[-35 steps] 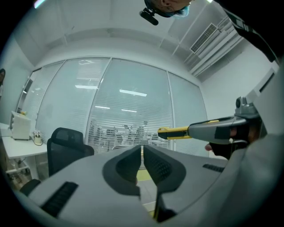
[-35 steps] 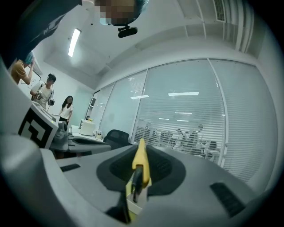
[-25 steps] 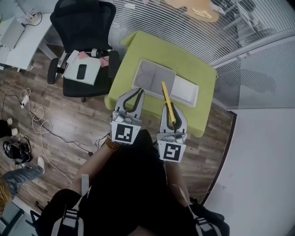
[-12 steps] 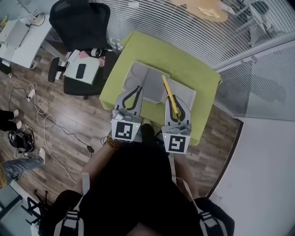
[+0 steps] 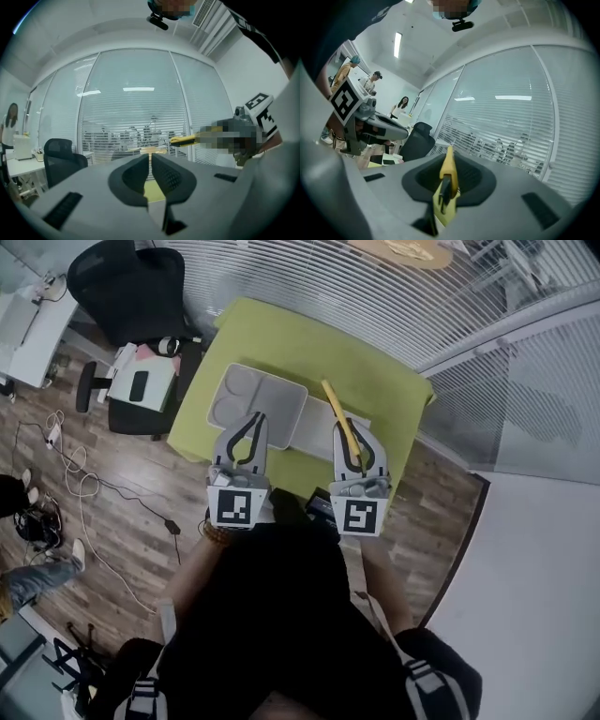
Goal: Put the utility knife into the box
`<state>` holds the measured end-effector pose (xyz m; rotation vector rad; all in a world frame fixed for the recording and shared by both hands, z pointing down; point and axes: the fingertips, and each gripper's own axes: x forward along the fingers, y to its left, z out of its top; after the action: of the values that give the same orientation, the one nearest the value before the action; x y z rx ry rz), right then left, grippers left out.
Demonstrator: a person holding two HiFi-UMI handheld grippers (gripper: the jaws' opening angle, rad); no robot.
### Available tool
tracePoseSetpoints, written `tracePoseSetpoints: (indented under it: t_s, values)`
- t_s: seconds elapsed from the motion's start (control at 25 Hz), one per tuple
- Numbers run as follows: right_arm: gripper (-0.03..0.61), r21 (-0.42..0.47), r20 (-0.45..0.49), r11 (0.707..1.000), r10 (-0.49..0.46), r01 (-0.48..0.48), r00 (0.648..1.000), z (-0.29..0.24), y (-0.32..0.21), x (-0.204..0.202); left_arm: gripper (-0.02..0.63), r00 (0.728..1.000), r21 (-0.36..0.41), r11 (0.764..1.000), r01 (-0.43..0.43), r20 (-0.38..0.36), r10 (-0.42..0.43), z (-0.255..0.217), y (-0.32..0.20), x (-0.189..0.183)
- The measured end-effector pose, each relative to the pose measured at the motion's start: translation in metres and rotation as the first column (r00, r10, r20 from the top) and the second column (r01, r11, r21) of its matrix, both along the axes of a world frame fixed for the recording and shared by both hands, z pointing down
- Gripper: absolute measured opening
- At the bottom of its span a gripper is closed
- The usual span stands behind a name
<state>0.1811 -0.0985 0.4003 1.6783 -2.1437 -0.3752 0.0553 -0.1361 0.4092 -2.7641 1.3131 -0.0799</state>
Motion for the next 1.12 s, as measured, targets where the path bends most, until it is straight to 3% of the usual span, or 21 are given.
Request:
tracePoseSetpoints:
  t_s: [0.4,1.12]
  values:
    - [0.052,-0.034,-0.095,0.991,-0.130,0.128,0.987,0.019,-0.014,0.050,0.011,0.996,0.008,0.999,0.044,0.073,-0.044,0.010,0.001,0.045]
    - [0.052,-0.149,-0.121,0.949,-0.296,0.277,0.947,0.054,-0.030,0.048,0.011,0.992,-0.004,0.996,0.085,0.090,-0.085,0.019,0.012,0.053]
